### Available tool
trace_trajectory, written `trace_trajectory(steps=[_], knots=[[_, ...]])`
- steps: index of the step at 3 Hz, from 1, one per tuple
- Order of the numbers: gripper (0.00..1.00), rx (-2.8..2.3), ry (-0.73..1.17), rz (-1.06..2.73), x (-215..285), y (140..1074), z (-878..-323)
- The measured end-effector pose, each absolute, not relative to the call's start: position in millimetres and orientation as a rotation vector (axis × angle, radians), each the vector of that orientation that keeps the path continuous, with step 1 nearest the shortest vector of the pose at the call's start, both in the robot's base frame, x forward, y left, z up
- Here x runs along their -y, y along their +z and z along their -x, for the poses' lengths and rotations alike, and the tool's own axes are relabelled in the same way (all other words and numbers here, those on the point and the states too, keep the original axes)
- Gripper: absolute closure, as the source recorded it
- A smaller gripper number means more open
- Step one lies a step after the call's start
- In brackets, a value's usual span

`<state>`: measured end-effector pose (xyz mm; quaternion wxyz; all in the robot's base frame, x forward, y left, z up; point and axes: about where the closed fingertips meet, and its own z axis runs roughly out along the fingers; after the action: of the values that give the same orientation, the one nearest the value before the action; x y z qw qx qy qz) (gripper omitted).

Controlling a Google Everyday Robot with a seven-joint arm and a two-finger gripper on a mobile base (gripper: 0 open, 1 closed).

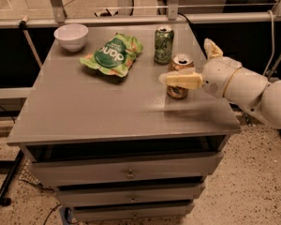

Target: Place orange can upright

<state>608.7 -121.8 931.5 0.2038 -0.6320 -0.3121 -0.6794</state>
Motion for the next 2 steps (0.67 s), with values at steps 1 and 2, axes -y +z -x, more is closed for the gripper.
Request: trace_trajectory(steps=[1,2], knots=[[0.00,0.876,-1.917,1.820,142,935,-604],[0.00,0.861,-1.970,1.896,171,942,-594]])
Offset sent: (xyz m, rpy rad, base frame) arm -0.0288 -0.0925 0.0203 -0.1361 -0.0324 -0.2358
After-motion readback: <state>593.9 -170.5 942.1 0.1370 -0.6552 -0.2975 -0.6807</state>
